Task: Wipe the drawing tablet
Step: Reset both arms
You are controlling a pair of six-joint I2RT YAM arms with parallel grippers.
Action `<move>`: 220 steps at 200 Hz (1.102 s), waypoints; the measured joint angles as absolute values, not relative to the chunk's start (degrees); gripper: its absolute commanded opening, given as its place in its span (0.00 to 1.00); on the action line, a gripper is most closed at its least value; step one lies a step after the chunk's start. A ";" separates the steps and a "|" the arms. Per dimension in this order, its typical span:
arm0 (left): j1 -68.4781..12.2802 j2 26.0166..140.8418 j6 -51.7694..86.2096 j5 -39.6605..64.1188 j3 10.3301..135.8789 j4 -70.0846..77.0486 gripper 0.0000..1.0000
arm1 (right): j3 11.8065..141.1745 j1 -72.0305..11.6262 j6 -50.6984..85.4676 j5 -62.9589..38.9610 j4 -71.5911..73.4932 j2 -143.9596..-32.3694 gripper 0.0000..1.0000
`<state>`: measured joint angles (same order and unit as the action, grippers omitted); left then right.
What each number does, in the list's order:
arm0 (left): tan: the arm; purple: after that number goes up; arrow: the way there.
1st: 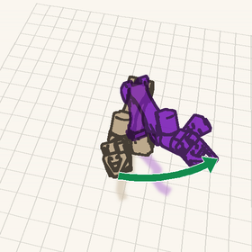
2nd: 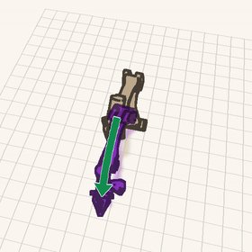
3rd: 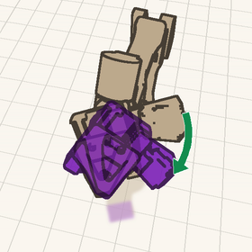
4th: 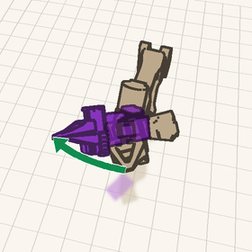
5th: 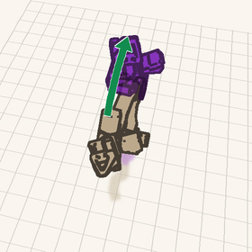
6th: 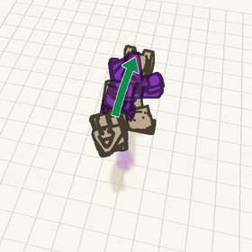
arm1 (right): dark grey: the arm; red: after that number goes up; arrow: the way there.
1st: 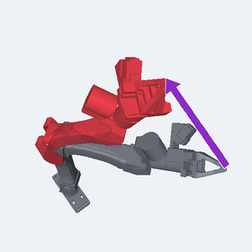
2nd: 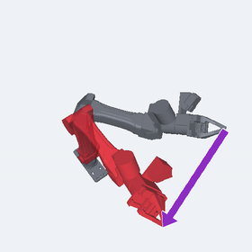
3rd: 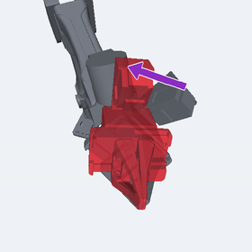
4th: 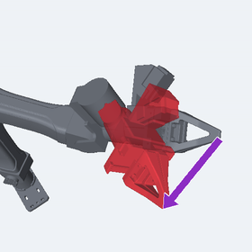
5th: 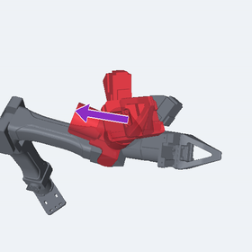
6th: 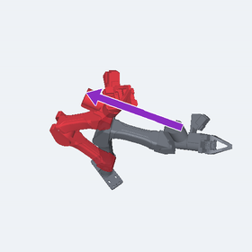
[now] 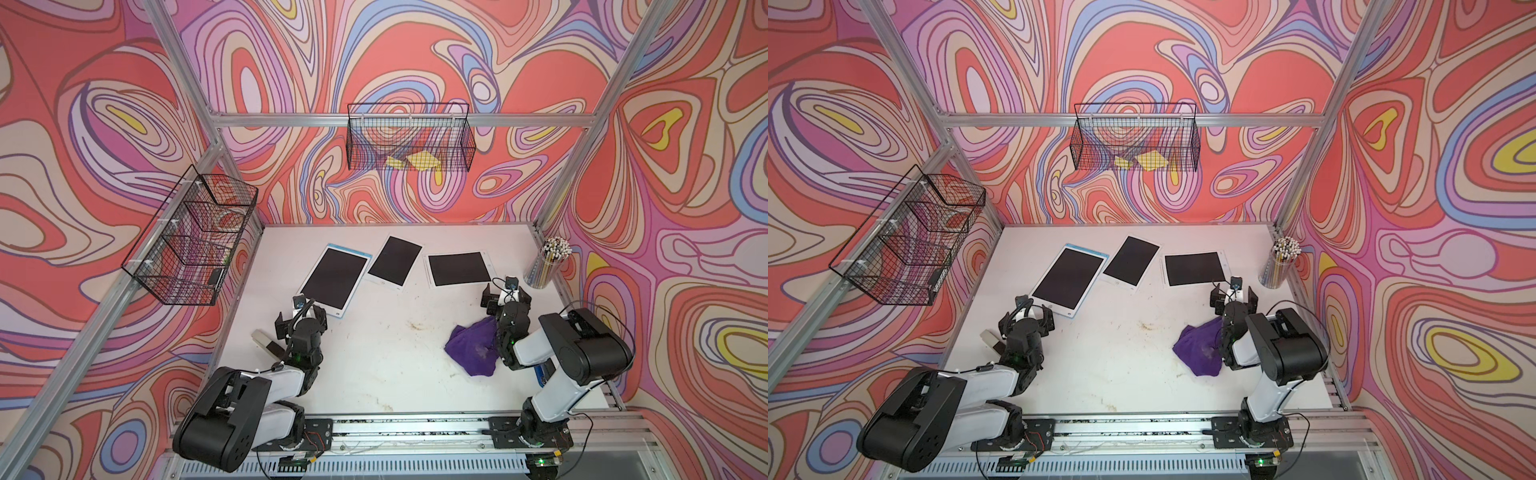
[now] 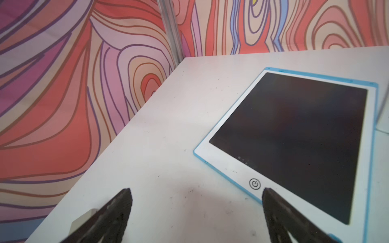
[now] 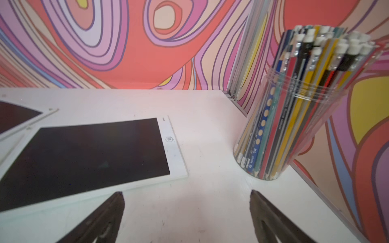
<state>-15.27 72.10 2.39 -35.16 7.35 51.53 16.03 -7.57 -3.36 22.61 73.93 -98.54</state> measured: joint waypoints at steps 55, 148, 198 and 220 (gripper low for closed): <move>-13.52 79.72 -3.84 -31.00 8.73 64.64 0.99 | 23.20 -5.52 -0.67 19.46 66.63 -98.63 0.98; -3.25 88.31 -2.50 -7.68 20.51 56.69 0.99 | 24.56 -4.45 0.75 17.41 60.34 -98.63 0.98; -3.01 88.31 -2.33 -3.62 20.49 53.12 0.99 | 25.36 -2.42 1.48 14.55 58.46 -98.63 0.98; -3.01 88.31 -2.33 -3.16 20.49 52.56 0.99 | 25.36 -2.44 1.56 14.04 58.46 -98.63 0.98</move>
<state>-3.01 88.31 -2.33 -3.16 20.49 52.56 25.36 -2.44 1.56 14.04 58.46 -98.63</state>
